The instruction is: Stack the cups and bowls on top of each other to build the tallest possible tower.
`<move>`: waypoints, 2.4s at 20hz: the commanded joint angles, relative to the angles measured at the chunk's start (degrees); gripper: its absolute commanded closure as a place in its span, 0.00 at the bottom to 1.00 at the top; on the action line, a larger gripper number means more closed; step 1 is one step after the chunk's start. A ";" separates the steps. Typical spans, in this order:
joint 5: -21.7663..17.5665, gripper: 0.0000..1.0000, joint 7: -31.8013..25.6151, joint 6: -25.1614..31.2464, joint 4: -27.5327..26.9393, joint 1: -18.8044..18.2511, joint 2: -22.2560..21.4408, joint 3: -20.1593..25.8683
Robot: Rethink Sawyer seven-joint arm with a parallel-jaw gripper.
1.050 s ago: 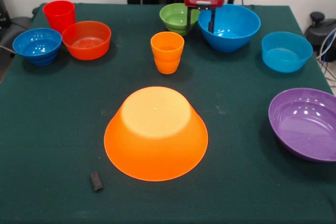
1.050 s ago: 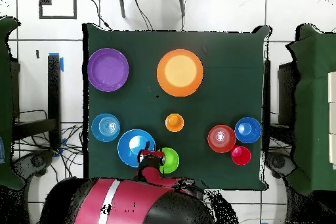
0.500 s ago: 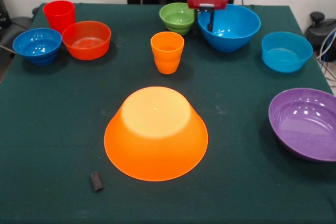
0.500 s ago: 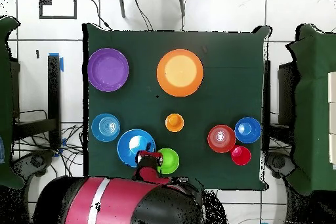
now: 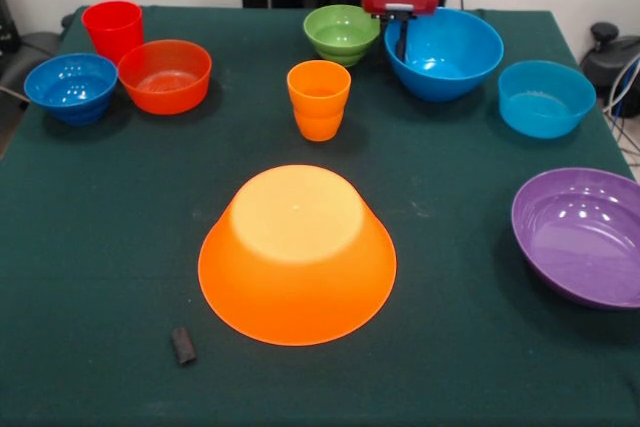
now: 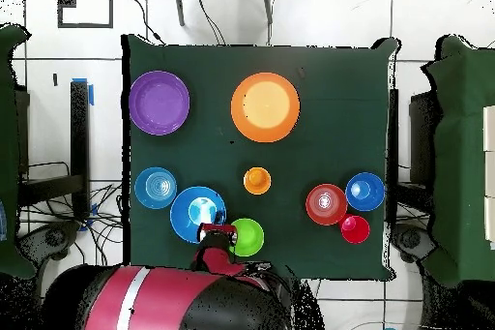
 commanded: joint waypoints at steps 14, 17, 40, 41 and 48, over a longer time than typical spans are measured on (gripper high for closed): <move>-1.42 1.00 8.62 16.12 -0.67 -5.98 -12.58 9.97; -2.31 1.00 8.15 20.16 1.79 -7.75 -18.47 11.77; -5.38 1.00 6.34 33.39 10.19 -18.73 -35.21 22.89; -5.11 1.00 6.23 34.17 10.44 -19.08 -35.97 23.52; -3.56 1.00 5.74 32.07 7.98 -14.85 -33.67 19.05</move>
